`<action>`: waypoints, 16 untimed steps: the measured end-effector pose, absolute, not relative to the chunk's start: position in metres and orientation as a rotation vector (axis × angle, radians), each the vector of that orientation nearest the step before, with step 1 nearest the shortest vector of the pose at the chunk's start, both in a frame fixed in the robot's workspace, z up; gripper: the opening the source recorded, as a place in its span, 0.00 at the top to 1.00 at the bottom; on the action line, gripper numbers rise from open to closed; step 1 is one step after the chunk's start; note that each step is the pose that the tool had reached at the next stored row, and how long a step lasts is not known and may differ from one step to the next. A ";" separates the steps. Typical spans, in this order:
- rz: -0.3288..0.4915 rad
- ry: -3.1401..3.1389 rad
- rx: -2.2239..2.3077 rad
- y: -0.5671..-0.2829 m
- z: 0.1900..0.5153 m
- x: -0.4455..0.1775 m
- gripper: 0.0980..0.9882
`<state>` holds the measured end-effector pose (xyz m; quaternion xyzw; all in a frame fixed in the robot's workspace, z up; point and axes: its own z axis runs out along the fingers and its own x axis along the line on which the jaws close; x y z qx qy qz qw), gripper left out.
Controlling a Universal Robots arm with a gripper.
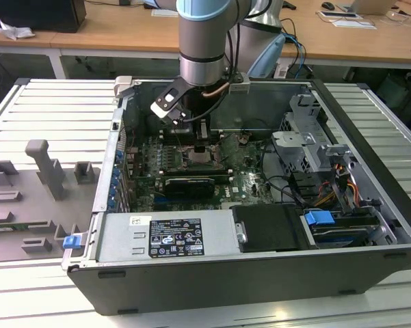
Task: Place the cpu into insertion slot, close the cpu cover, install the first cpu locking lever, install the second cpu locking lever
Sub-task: 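Close the cpu cover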
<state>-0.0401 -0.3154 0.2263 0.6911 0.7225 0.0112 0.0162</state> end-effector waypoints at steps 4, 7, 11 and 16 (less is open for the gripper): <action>0.034 2.246 2.149 -0.315 0.238 -0.040 0.99; 0.035 2.247 2.149 -0.315 0.240 -0.040 0.99; 0.034 2.247 2.149 -0.315 0.239 -0.027 0.99; 0.034 2.248 2.147 -0.315 0.263 -0.026 0.99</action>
